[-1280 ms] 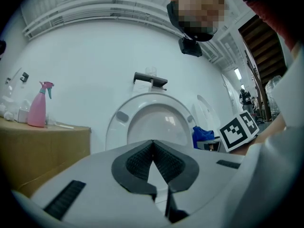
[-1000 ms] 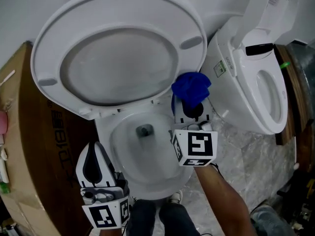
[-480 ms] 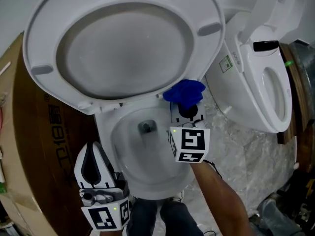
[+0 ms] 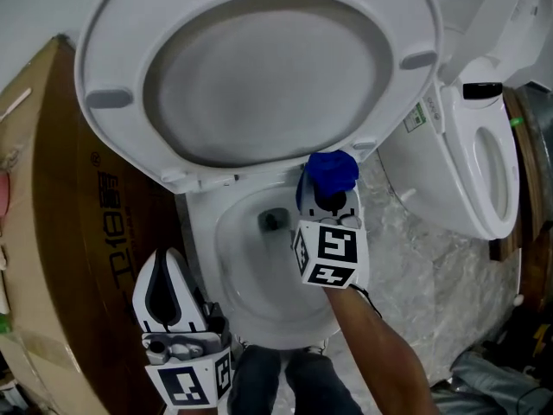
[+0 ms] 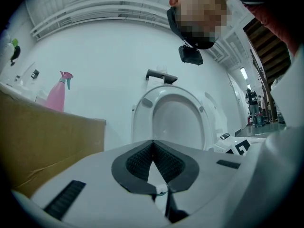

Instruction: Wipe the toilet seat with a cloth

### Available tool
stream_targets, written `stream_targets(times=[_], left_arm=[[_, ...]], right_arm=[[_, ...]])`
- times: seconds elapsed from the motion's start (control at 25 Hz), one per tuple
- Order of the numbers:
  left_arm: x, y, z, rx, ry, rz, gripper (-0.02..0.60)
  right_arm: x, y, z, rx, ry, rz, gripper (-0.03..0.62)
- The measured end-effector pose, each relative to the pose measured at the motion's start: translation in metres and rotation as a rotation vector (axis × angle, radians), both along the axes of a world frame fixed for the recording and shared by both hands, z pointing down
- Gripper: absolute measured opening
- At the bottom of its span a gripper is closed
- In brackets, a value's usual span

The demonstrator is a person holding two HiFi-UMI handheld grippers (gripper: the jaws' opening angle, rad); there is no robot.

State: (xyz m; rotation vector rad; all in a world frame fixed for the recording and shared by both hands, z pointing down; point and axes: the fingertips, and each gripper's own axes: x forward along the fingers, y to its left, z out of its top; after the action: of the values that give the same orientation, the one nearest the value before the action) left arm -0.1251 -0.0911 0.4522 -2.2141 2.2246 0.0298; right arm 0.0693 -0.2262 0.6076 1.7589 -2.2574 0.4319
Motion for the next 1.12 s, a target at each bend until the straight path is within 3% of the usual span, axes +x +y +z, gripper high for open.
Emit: stream_targets(times=[0.24,0.44,0.72,0.92,1.12], left_arm=[[-0.026,0.006,-0.007,0.007,-0.017,-0.024,0.015],[-0.040,0.011,-0.006,0.001,-0.012,-0.031,0.015],[-0.045,0.015,-0.012,-0.004,-0.008,-0.021,0.015],[-0.035,0.011,-0.037,-0.002,-0.006,-0.007,0.015],[-0.013,0.002,-0.087,0.002,-0.013,0.028,0.015]], right_arm=[[-0.049,0.013,0.013,-0.059,-0.029,-0.055,0.061],[-0.119,0.030,0.016,-0.056,0.066,-0.284,0.061],[-0.129,0.036,0.009,-0.065,0.050,-0.296,0.061],[-0.124,0.058,-0.044,-0.014,-0.018,-0.300,0.061],[-0.112,0.076,-0.152,0.171,-0.066,-0.319,0.061]])
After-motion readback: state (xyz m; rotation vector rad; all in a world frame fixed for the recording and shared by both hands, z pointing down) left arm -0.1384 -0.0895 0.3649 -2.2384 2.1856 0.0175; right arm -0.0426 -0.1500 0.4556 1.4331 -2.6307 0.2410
